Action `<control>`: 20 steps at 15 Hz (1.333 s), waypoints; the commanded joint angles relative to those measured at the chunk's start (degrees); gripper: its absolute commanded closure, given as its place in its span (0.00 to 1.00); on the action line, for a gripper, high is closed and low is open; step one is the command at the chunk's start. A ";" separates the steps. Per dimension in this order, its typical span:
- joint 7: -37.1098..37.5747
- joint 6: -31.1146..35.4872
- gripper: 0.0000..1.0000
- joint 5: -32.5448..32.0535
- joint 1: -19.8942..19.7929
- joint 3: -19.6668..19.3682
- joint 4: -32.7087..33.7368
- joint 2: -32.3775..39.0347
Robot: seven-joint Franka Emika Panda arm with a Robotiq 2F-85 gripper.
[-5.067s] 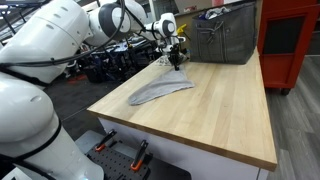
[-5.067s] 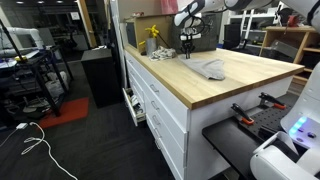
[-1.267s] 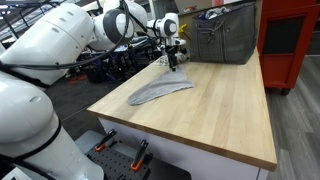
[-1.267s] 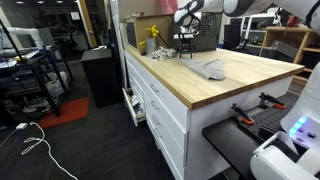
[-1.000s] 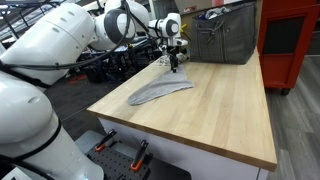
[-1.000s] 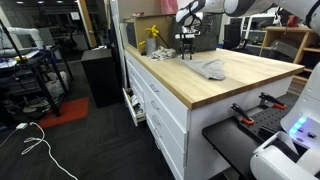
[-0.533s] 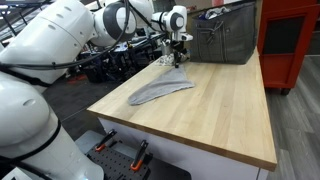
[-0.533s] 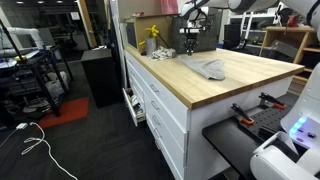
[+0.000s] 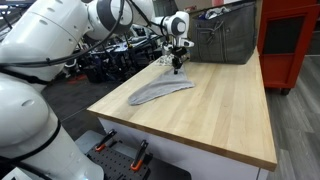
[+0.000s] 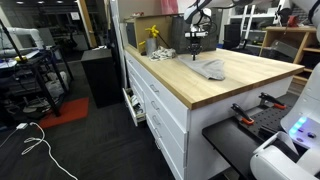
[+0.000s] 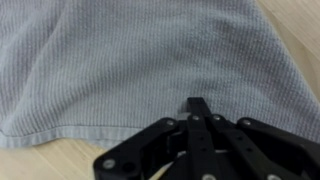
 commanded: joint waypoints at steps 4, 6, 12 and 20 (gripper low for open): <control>-14.50 11.18 1.00 4.06 -3.71 1.24 -20.53 -13.50; -20.90 12.04 1.00 5.64 -5.32 2.31 -25.45 -16.74; -40.96 14.75 1.00 6.08 -7.40 3.84 -41.12 -27.43; -57.77 21.32 1.00 8.19 -6.33 5.44 -61.23 -39.59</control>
